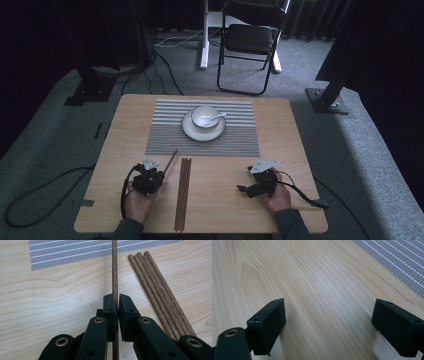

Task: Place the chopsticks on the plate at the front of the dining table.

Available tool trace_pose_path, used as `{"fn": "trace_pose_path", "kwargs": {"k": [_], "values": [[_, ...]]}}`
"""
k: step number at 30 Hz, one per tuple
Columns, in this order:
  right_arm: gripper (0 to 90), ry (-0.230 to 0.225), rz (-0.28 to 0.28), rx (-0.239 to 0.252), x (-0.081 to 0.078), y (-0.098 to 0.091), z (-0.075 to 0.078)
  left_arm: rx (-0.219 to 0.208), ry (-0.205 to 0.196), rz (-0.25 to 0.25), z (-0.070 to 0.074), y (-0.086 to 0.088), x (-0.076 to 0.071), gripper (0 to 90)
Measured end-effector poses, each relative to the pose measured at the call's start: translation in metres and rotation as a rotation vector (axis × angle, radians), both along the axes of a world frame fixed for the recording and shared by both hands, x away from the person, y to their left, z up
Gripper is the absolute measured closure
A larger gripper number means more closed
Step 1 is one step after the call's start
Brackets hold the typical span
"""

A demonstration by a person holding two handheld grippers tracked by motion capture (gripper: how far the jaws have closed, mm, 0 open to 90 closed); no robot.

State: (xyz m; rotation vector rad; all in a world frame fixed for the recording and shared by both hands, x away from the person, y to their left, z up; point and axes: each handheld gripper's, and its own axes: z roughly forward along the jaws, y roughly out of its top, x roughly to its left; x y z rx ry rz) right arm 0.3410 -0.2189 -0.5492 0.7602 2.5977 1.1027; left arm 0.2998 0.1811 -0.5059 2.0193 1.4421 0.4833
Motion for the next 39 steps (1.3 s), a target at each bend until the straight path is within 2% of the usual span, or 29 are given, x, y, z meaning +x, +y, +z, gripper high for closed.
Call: {"fn": "trace_pose_path", "kwargs": {"k": [20,34,39], "values": [[11.5,0.000,-0.003,0.001,0.000,0.000,0.000,-0.016,-0.008,0.000,0.007,-0.002,0.015,85.1],[11.5,0.000,-0.003,0.000,0.000,0.000,0.000,-0.041,-0.036,0.028,0.018,0.002,0.027,85.1],[11.5,0.001,-0.004,0.000,0.000,0.000,0.000,-0.047,-0.035,0.031,0.020,0.003,0.031,85.1]]}}
